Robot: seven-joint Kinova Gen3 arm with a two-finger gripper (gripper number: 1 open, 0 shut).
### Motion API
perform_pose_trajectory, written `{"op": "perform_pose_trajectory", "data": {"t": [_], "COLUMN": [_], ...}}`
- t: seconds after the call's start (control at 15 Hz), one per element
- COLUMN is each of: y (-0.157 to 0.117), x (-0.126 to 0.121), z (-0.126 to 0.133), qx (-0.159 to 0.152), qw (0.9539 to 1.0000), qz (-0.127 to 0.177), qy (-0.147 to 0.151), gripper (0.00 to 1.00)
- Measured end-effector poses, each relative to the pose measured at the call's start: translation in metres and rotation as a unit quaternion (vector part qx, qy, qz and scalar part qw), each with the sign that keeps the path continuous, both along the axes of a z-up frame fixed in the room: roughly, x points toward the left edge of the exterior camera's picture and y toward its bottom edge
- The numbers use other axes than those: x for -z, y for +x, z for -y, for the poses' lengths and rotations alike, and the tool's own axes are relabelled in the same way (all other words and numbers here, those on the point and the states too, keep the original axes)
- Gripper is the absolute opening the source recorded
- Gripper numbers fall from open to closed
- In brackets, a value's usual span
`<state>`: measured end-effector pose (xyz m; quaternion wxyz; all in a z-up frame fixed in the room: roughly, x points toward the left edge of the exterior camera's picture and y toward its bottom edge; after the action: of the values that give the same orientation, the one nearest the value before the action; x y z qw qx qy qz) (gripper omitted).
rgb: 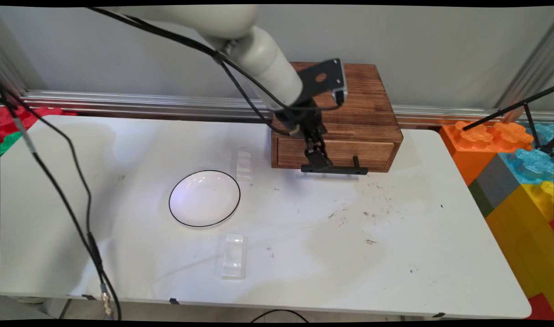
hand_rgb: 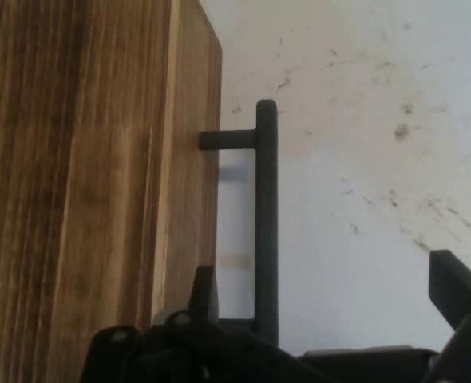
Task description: Open the drawer
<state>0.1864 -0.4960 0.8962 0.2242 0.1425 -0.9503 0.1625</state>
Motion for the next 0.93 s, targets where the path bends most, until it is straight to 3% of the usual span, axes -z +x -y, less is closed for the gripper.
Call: {"op": "perform_pose_trajectory", "data": {"t": [0.33,0.93], "y": [-0.019,-0.041], "x": [0.044,0.098], "z": [0.015,0.028], "qx": [0.008,0.018], "qw": [0.9998,0.9993], "qz": [0.02,0.03], "qy": [-0.007,-0.009], "gripper": [1.0,1.0]}}
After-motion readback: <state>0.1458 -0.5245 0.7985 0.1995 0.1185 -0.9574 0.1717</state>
